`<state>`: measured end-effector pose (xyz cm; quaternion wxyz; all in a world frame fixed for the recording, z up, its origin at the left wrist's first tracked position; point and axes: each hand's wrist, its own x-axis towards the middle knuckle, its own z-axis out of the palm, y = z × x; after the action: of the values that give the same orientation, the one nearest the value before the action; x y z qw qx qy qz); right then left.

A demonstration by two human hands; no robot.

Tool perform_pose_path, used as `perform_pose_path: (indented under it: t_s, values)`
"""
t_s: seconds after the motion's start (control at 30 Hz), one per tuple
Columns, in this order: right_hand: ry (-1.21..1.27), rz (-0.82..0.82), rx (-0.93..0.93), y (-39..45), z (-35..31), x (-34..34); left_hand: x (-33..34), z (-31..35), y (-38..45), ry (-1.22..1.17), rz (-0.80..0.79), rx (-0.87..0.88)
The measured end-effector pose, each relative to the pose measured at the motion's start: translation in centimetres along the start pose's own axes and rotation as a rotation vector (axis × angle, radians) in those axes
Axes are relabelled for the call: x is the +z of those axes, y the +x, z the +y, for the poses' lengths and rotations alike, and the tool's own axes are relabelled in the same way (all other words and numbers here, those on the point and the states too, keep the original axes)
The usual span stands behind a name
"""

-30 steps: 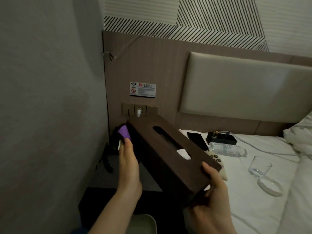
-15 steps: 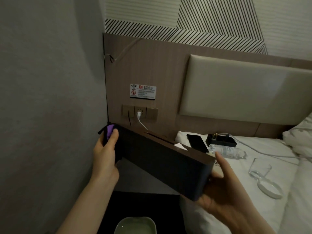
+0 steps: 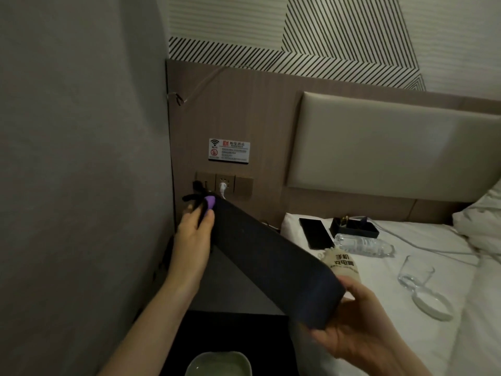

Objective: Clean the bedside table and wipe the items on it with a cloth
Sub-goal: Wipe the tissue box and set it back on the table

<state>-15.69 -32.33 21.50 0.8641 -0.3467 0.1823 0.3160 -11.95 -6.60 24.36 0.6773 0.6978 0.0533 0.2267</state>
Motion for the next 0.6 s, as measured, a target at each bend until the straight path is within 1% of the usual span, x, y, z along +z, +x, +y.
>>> perform_pose_path:
  t_s: [0.07, 0.1, 0.23, 0.3, 0.37, 0.4, 0.43, 0.47, 0.5, 0.6]
  values:
    - [0.033, 0.010, 0.001, -0.2, -0.3, 0.1, 0.6, 0.3, -0.7, 0.159, -0.072, 0.086]
    - [0.040, 0.015, -0.003, -0.2, -0.4, 0.3, 1.0, 0.5, -1.3, 0.196, -0.111, 0.128]
    - [0.054, 0.105, -0.075, 0.9, 0.2, 1.1, 3.7, 1.6, -6.1, 0.179, -0.314, 0.248]
    - [0.060, 0.161, -0.106, 1.4, 0.5, 1.1, 4.6, 1.6, -8.3, 0.235, -0.390, 0.334]
    - [0.070, 0.188, -0.113, 1.7, 0.7, 0.9, 4.9, 1.0, -9.6, 0.373, -0.412, 0.471]
    - [0.069, 0.185, -0.113, 1.6, 0.8, 0.9, 5.0, 0.9, -9.7, 0.433, -0.398, 0.521]
    - [0.071, 0.176, -0.113, 1.4, 0.8, 1.0, 4.9, 0.8, -9.6, 0.452, -0.379, 0.534]
    - [0.065, 0.162, -0.112, 1.3, 0.8, 1.1, 4.7, 0.9, -9.1, 0.415, -0.359, 0.503]
    - [0.052, 0.144, -0.113, 1.0, 0.7, 1.3, 4.4, 1.0, -8.3, 0.330, -0.339, 0.426]
    - [0.014, 0.131, -0.144, 0.0, 0.7, 1.8, 3.4, 1.6, -5.6, 0.015, -0.301, 0.046]
